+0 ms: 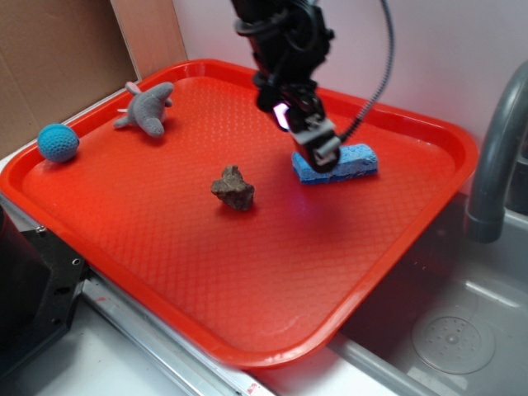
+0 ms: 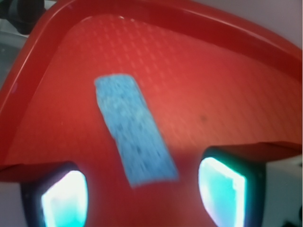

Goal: Grab the blue sponge.

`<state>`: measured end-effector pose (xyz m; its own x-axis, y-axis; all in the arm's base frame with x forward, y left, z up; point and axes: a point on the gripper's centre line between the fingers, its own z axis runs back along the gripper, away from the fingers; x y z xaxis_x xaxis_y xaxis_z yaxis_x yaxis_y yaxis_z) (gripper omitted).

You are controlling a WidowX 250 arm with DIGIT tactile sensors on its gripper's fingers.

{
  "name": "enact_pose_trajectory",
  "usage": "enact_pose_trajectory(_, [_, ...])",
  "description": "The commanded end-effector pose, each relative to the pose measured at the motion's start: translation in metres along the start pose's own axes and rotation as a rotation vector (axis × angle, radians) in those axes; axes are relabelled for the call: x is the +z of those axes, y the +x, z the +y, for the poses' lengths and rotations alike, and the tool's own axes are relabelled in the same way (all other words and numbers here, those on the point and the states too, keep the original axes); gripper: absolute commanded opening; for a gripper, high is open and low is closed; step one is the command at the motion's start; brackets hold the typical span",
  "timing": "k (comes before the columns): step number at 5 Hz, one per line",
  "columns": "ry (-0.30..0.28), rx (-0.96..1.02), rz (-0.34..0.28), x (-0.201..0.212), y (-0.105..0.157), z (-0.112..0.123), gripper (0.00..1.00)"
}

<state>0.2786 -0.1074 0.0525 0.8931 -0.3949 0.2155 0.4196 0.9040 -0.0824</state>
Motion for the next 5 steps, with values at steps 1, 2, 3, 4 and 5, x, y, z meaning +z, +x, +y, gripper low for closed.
enact_pose_trajectory(1, [0.016, -0.048, -0.017, -0.013, 0.02, -0.009, 1.0])
enact_pose_trajectory(2, [0.015, -0.008, -0.006, -0.02, 0.019, -0.002, 0.85])
enact_pose_trajectory(3, [0.018, 0.005, -0.004, -0.021, 0.018, 0.0, 0.0])
enact_pose_trajectory(4, [0.026, 0.008, 0.004, -0.02, 0.017, -0.001, 0.0])
enact_pose_trajectory(5, [0.067, 0.073, 0.016, 0.007, 0.008, -0.003, 0.0])
